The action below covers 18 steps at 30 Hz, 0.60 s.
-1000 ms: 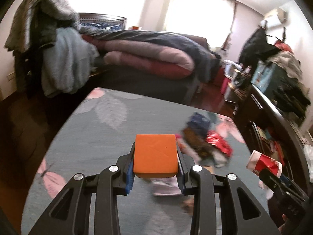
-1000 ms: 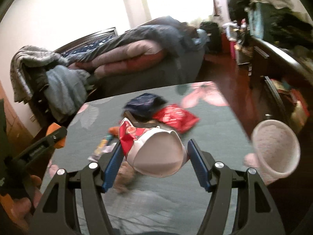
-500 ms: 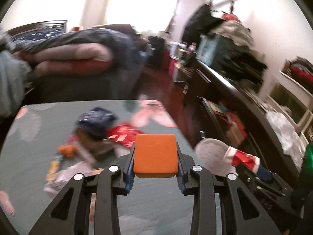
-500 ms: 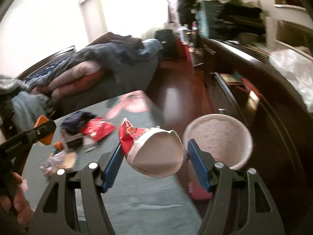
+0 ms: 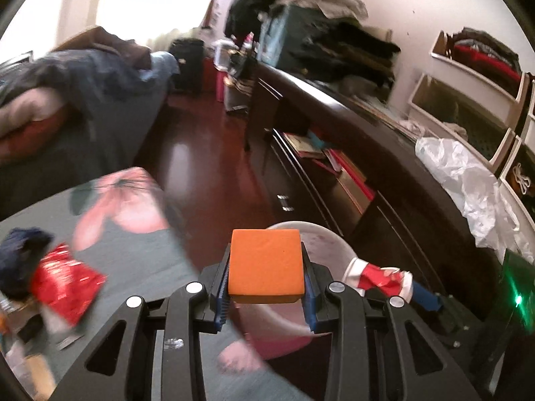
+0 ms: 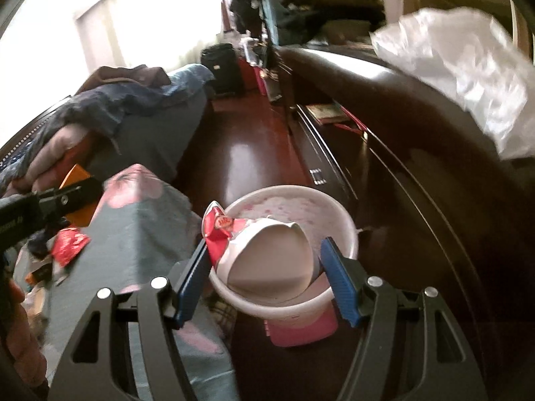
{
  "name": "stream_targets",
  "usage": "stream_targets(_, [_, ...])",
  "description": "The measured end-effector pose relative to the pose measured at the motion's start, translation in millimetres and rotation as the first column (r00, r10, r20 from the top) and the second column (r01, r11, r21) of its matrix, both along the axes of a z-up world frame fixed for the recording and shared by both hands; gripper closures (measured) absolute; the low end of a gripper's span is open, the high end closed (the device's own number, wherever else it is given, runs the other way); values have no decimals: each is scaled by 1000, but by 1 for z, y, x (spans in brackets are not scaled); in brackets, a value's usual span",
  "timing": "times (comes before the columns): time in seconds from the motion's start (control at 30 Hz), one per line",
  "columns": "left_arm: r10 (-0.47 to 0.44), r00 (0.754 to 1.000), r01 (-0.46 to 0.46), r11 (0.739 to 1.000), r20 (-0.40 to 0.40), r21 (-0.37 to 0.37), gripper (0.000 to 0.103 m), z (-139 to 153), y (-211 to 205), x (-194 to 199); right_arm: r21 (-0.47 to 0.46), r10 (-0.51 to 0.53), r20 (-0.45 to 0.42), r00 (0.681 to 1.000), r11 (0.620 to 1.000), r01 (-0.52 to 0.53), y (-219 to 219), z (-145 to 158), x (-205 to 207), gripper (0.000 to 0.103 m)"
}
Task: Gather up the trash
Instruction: 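Carry the sponge and cup to the wastebasket and release both, then return to the table and grasp the blue snack bag with the left tool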
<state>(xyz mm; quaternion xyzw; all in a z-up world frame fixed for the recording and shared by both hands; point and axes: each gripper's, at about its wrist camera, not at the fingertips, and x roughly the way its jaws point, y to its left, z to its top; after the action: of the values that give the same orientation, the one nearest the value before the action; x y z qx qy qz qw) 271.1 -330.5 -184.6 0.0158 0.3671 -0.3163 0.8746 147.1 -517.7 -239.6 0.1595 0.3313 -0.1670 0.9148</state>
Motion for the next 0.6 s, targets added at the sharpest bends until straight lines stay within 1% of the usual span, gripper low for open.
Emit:
stream_targets(0.1, [-40, 998, 41, 999, -39, 20, 68, -15, -30, 16, 1, -21, -15, 1000, 1000, 21, -13, -11, 11, 36])
stream_targets(0.17, [-51, 996, 53, 998, -68, 26, 68, -24, -44, 24, 0, -38, -29, 999, 999, 38, -23, -21, 19, 36])
stream_targets(0.2, [-64, 994, 67, 997, -94, 29, 68, -31, -53, 30, 2, -42, -31, 999, 999, 42, -28, -24, 22, 36])
stream_targets(0.4, [-96, 983, 105, 993, -160, 49, 68, -55, -86, 48, 0, -46, -65, 997, 999, 46, -42, -49, 45, 36])
stream_targets(0.5, [-105, 978, 116, 992, -182, 50, 68, -63, -95, 55, -8, -42, -79, 996, 999, 42, -44, -59, 54, 35])
stream_targets(0.53, [-103, 977, 114, 992, -186, 49, 65, -64, -97, 57, -20, -46, -87, 995, 999, 45, -43, -62, 58, 35])
stream_targets(0.57, [-99, 977, 110, 993, -190, 47, 55, -65, -99, 59, -37, -53, -97, 994, 998, 50, -42, -65, 61, 33])
stream_targets(0.6, [-96, 977, 106, 993, -192, 45, 49, -66, -100, 61, -47, -58, -102, 993, 997, 54, -42, -67, 62, 32])
